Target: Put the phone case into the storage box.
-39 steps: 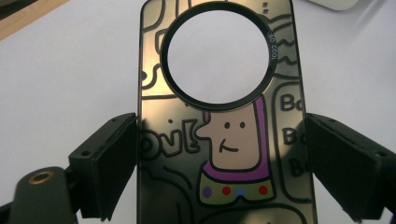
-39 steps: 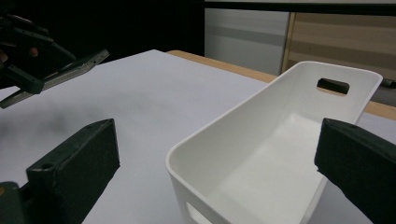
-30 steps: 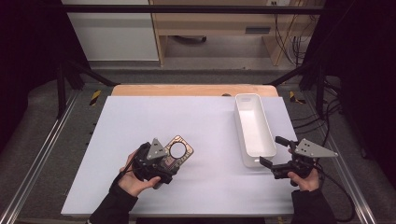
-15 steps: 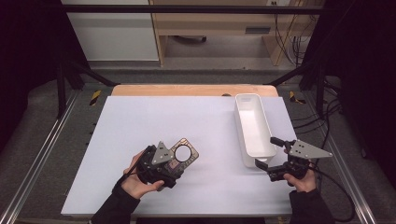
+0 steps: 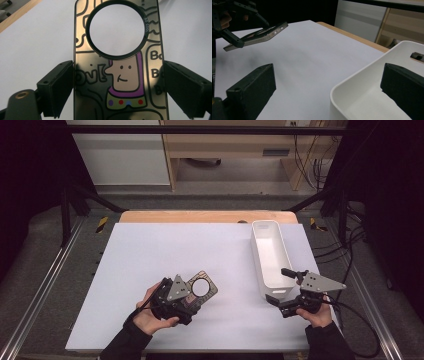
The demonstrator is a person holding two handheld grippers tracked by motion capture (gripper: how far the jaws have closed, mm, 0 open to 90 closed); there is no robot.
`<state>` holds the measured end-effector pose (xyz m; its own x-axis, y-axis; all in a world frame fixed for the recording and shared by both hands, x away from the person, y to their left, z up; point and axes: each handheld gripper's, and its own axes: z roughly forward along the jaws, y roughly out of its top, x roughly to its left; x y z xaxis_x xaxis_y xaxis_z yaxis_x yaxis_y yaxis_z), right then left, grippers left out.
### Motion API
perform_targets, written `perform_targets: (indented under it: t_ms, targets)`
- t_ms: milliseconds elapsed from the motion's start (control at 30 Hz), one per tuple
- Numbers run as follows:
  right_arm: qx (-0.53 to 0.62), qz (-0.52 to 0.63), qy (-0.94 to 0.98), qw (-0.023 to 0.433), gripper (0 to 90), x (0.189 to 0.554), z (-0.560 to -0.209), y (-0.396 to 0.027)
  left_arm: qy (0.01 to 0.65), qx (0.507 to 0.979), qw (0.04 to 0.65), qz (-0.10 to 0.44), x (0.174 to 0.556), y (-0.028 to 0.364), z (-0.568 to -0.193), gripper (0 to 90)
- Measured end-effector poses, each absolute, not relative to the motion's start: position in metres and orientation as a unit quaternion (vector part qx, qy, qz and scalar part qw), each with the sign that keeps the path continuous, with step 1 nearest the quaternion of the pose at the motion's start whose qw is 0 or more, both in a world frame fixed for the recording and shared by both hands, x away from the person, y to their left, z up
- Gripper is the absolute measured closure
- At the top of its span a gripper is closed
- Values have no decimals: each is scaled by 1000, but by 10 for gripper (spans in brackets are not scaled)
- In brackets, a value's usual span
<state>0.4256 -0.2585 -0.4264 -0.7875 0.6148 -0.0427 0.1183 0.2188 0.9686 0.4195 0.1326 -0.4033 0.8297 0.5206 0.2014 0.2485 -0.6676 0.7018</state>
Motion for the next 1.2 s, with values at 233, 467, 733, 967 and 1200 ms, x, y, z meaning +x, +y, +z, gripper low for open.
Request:
perform_targets:
  t_ms: [233, 467, 733, 967, 1200]
  targets:
    - [228, 563, 764, 216, 3, 426, -426, -247, 203, 894, 345, 199, 417, 128, -403, 115]
    - [210, 551, 777, 219, 4, 425, -424, -236, 185, 896, 352, 196, 416, 126, -401, 115]
    - [182, 528, 799, 226, 6, 421, -419, -221, 164, 900, 353, 198, 415, 123, -400, 115]
    - [155, 512, 813, 231, 10, 420, -414, -207, 140, 904, 353, 198, 415, 125, -401, 115]
    - [124, 490, 829, 240, 16, 421, -408, -193, 122, 908, 350, 194, 416, 126, -400, 115]
